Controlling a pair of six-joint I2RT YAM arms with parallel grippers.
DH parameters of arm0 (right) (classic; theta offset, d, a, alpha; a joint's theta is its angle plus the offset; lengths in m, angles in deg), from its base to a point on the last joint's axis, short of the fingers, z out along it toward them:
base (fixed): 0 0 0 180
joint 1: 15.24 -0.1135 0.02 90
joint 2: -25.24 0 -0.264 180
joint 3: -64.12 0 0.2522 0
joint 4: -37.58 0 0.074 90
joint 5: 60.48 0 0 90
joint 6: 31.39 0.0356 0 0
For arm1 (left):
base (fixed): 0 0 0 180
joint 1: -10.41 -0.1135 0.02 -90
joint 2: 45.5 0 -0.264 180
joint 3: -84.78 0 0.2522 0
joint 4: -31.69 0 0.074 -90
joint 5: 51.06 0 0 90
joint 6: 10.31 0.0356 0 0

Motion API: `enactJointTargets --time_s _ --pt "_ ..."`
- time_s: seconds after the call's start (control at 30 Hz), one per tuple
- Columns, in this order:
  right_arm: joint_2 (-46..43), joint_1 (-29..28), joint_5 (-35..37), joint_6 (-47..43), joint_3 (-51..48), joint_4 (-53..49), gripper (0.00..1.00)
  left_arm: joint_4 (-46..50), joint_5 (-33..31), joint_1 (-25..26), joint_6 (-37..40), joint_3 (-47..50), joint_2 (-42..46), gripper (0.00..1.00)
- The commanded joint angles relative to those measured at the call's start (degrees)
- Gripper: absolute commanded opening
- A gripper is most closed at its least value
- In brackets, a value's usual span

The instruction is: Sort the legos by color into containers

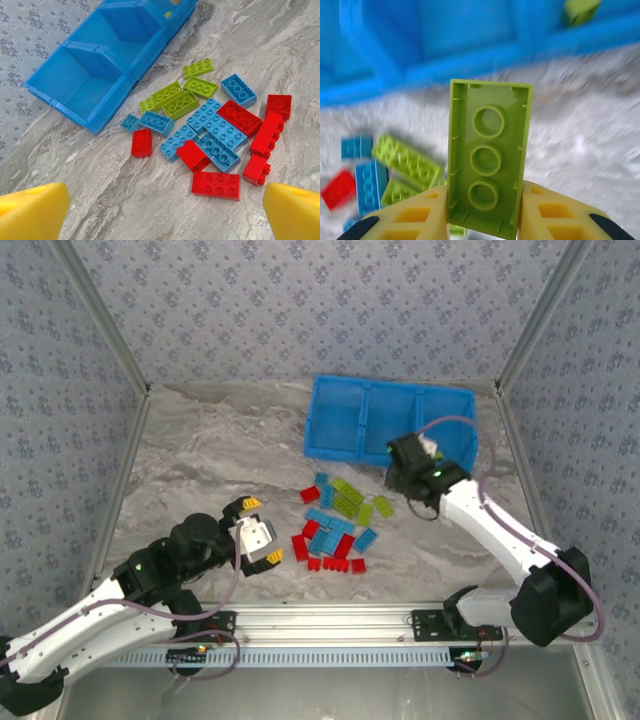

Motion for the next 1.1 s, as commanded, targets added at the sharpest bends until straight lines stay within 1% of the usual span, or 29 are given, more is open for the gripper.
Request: enactJointTargets --time_s 0.0,0.1,0.2,0.27,0.33,0.37,0.4,0.5,0.6,0.67,0.73,0.83,0.9,0.93,1.0,1.07 --pt "2.7 9.6 -0.2 -10.3 5.7 0.0 0.34 0.4 0.6 -0.4 0.7 -0.4 0.0 0.99" --pt "9.8 17.7 -5.1 -13.9 12.0 2.1 0.34 0.5 0.0 -0.4 0.8 -0.5 0.1 0.99" --pt "19.4 22.8 -10.2 -15.9 19.5 1.4 0.34 0.5 -0.4 -0.4 0.7 -0.4 0.4 0.99" --pt "24.4 24.7 -11.6 -15.6 23.1 1.1 0.37 0.5 -0.9 -0.4 0.6 -0.4 0.6 0.99" --pt "28.2 26.3 -13.2 -14.8 25.5 1.0 0.41 0.5 -1.6 -0.4 0.2 -0.5 0.6 0.99" --pt "29.6 26.9 -13.7 -14.4 26.6 0.7 0.45 0.4 -2.3 -0.4 -0.5 -0.6 0.6 0.99" --pt "30.5 27.1 -13.6 -14.2 27.5 0.1 0.49 0.3 -3.1 -0.5 -1.5 -0.6 0.5 0.99" --pt "30.2 27.5 -13.1 -13.9 28.3 -0.6 0.52 0.0 -4.6 -0.4 -3.4 -0.8 0.1 0.99" --pt "27.9 27.5 -13.8 -13.4 27.7 -1.6 0.56 -0.4 -6.1 -0.4 -5.5 -1.1 -0.5 0.99" --pt "25.1 27.6 -15.0 -12.8 26.5 -2.9 0.57 -0.5 -8.0 -0.4 -8.8 -2.0 -1.3 0.99" --pt "20.5 27.5 -18.4 -12.1 23.2 -2.5 0.59 -0.9 -11.0 -0.6 -14.1 -3.3 -2.3 0.99" --pt "10.4 25.4 -23.5 -12.3 16.0 -1.9 0.62 -0.7 -14.3 -0.7 -24.2 -6.7 -5.0 0.99" --pt "2.8 22.1 -24.2 -12.7 11.8 -2.9 0.65 -1.9 -16.4 -1.2 -30.2 -7.4 -7.5 0.99" --pt "-0.4 20.5 -23.9 -12.7 10.1 -3.5 0.67 -2.8 -16.0 -2.0 -31.9 -6.9 -8.7 0.99" --pt "-7.5 14.7 -22.9 -12.7 6.5 -5.3 0.72 -5.4 -12.5 -4.8 -36.4 -6.2 -12.5 0.97" --pt "-13.7 8.8 -21.4 -11.8 2.4 -6.4 0.77 -7.8 -9.6 -8.0 -41.9 -6.2 -17.0 0.94"
